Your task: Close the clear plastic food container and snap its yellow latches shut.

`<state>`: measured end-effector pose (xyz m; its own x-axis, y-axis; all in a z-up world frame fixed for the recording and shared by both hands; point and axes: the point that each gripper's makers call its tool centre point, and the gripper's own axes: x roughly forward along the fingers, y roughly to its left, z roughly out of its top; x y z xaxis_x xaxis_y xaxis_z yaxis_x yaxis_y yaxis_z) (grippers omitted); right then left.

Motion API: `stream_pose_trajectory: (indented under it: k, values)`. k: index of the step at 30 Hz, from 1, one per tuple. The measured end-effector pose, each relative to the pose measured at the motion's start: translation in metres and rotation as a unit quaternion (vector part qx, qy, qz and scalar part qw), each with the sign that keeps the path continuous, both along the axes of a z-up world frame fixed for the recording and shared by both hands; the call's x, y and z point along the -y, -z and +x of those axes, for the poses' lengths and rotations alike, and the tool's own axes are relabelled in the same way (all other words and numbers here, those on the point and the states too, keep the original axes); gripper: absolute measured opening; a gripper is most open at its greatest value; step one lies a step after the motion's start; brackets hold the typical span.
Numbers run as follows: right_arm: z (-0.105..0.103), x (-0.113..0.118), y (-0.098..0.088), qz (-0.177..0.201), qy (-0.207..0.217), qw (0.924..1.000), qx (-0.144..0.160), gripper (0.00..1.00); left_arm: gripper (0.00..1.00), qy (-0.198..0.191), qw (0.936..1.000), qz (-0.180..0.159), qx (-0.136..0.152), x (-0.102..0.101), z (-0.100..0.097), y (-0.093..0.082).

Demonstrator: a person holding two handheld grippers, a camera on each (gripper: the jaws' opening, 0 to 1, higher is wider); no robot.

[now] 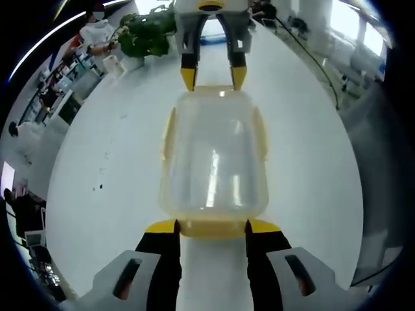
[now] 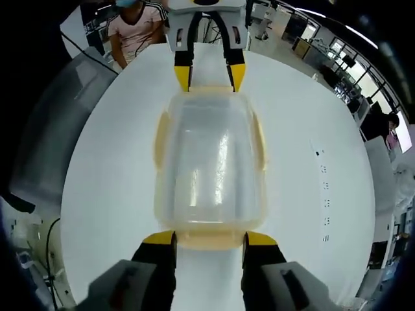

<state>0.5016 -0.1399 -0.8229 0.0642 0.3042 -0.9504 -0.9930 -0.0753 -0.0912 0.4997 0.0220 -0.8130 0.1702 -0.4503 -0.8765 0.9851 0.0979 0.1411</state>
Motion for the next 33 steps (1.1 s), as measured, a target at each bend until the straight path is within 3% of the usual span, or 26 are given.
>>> stream_pose_trajectory:
  k: [23,33]
  values:
    - [0.006,0.009,0.005,-0.014,0.004,0.9999,0.002,0.37,0.36,0.005,0.9998,-0.008,-0.018,0.009,0.006,0.007]
    - [0.002,0.009,0.01,-0.021,0.006,0.9996,-0.019,0.37,0.36,0.008,0.9992,-0.007,-0.038,0.008,0.005,0.012]
